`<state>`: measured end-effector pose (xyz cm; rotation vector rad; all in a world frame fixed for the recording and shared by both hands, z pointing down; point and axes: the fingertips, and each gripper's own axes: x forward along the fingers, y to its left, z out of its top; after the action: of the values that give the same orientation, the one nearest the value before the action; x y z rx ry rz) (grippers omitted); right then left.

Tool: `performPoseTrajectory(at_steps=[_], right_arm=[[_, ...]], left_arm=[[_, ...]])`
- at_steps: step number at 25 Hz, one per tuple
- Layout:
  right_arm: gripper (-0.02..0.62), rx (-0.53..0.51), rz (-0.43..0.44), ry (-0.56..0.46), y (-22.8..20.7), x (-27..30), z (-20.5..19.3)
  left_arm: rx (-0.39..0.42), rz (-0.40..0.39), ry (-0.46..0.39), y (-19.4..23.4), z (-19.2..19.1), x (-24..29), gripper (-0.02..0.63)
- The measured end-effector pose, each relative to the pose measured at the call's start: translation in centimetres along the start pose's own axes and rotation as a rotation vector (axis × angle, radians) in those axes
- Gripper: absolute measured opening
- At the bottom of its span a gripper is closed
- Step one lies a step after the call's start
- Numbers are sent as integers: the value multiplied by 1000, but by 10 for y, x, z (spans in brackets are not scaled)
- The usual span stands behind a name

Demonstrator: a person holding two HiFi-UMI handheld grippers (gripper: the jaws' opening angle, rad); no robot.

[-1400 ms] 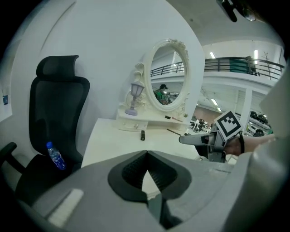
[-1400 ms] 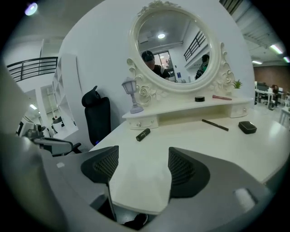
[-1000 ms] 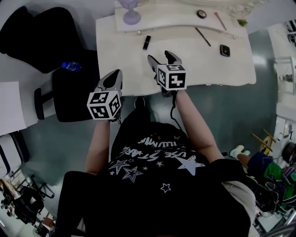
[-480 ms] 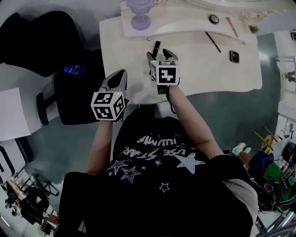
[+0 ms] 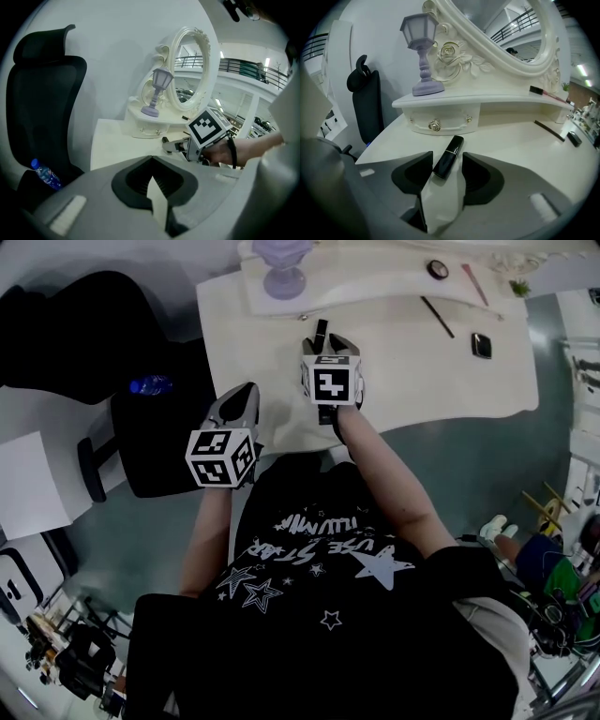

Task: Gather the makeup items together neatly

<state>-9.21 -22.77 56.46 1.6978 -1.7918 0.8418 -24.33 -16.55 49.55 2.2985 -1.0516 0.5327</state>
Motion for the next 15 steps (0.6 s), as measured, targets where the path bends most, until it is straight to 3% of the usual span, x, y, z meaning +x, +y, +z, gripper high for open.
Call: performPoseTrajectory(at_steps=[5, 15], right_arm=[[132, 1, -53, 1, -5, -2, 0], [127, 19, -62, -14, -9, -11, 0]], left_arm=[[3, -3, -7, 2, 0, -2, 0], [7, -16, -10, 1, -6, -6, 0]])
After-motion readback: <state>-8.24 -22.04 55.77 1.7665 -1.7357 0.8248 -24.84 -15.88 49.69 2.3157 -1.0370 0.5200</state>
